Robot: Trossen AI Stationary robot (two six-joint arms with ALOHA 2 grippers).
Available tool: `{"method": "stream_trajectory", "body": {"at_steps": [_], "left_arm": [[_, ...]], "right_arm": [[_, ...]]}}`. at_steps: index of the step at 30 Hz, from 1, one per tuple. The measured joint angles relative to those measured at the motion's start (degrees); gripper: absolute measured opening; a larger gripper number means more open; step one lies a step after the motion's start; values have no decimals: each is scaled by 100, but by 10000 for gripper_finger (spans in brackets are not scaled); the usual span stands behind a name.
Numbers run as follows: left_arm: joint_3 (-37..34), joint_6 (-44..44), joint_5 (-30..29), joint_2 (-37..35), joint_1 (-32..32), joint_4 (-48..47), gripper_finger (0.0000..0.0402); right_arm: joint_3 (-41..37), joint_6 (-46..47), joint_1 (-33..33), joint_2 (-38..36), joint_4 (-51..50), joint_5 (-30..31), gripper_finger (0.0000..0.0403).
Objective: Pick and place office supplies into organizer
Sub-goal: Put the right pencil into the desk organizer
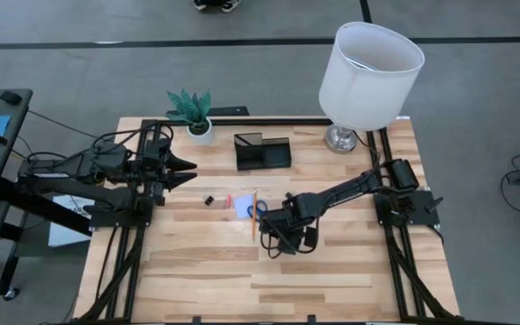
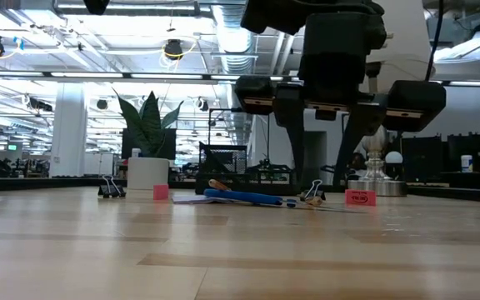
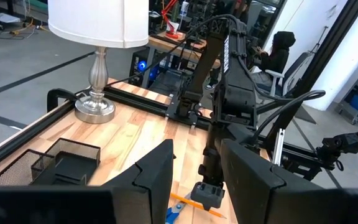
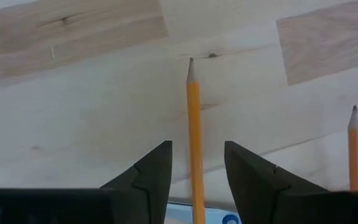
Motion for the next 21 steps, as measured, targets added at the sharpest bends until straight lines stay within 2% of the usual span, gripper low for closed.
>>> {"method": "stream_trajectory", "body": {"at_steps": [21], "left_arm": [[0,0,0,0,0,-2,126]], "right_arm": [[-205,58,-92,2,322,-144,140]]}}
